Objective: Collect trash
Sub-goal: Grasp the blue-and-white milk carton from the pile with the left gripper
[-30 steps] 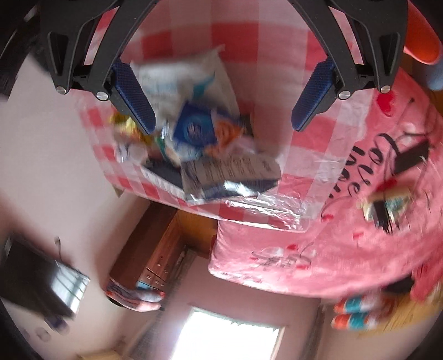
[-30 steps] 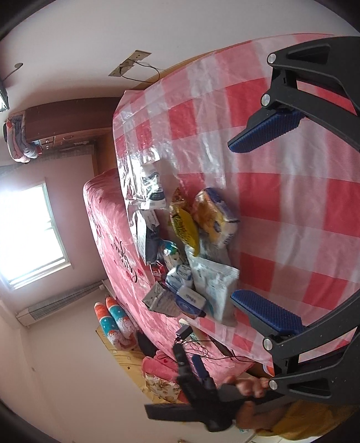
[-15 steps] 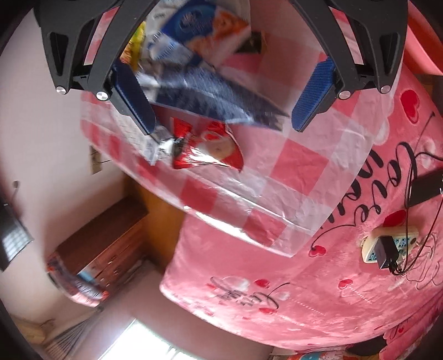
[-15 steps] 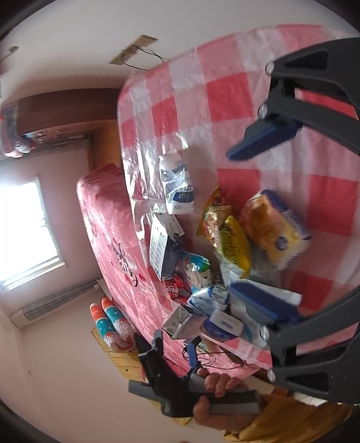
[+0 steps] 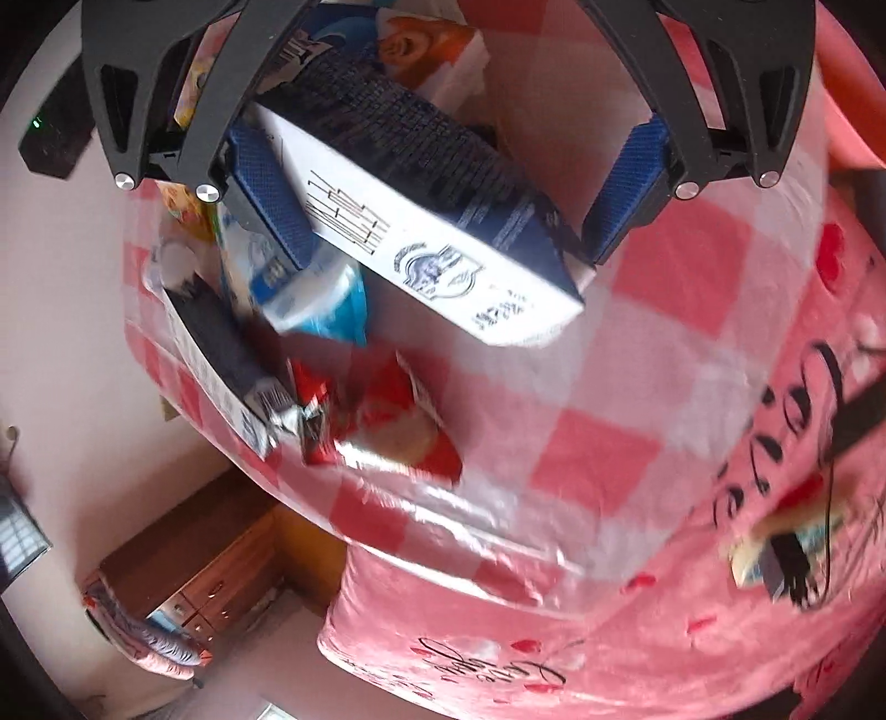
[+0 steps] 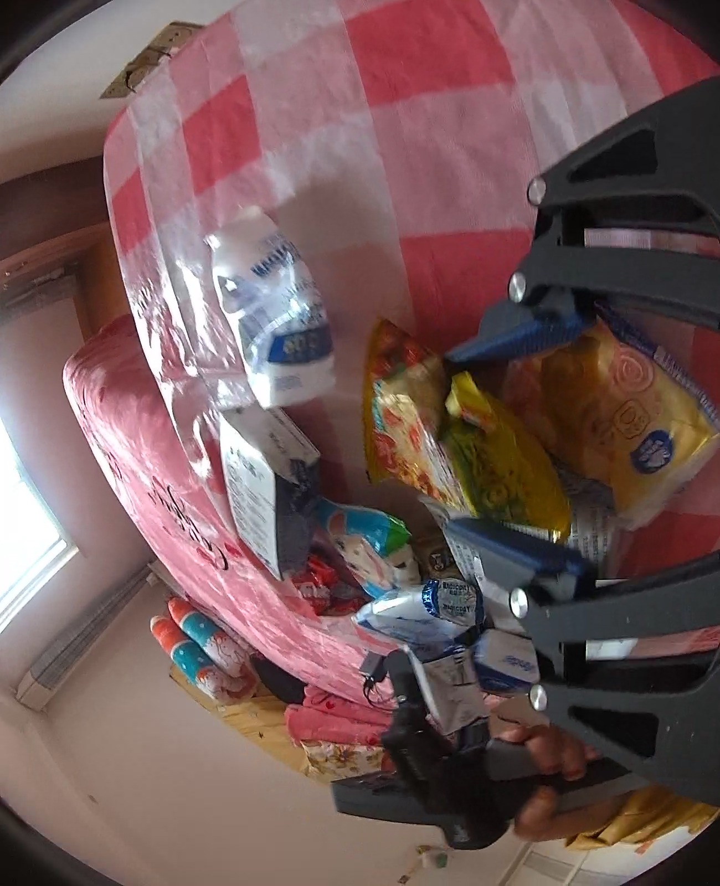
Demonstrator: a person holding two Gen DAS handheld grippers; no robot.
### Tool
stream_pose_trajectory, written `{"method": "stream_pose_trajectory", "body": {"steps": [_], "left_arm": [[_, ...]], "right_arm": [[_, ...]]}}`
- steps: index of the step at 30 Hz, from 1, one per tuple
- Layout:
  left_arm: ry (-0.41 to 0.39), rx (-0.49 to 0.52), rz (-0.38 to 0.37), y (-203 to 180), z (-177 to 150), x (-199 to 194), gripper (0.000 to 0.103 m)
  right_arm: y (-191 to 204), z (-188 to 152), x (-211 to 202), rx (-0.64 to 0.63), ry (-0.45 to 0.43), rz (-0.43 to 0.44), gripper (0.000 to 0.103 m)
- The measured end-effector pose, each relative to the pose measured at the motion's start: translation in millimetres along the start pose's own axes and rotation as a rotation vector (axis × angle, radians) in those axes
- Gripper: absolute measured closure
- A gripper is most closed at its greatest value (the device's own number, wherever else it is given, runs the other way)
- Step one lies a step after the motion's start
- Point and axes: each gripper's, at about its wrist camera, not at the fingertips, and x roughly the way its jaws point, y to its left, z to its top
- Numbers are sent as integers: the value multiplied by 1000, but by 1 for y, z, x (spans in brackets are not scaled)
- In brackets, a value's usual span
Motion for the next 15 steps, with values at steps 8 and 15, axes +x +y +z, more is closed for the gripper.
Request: {"method": "stream_pose_trajectory", "body": {"steps": [8, 15], "left_arm": [[-17, -63, -155, 9, -27, -14, 45], [-48, -97, -227, 17, -54, -23, 61]], "right_arm": [[4, -19, -12, -37, -35, 23, 66], [12, -43, -31, -80, -77, 34, 67]]}}
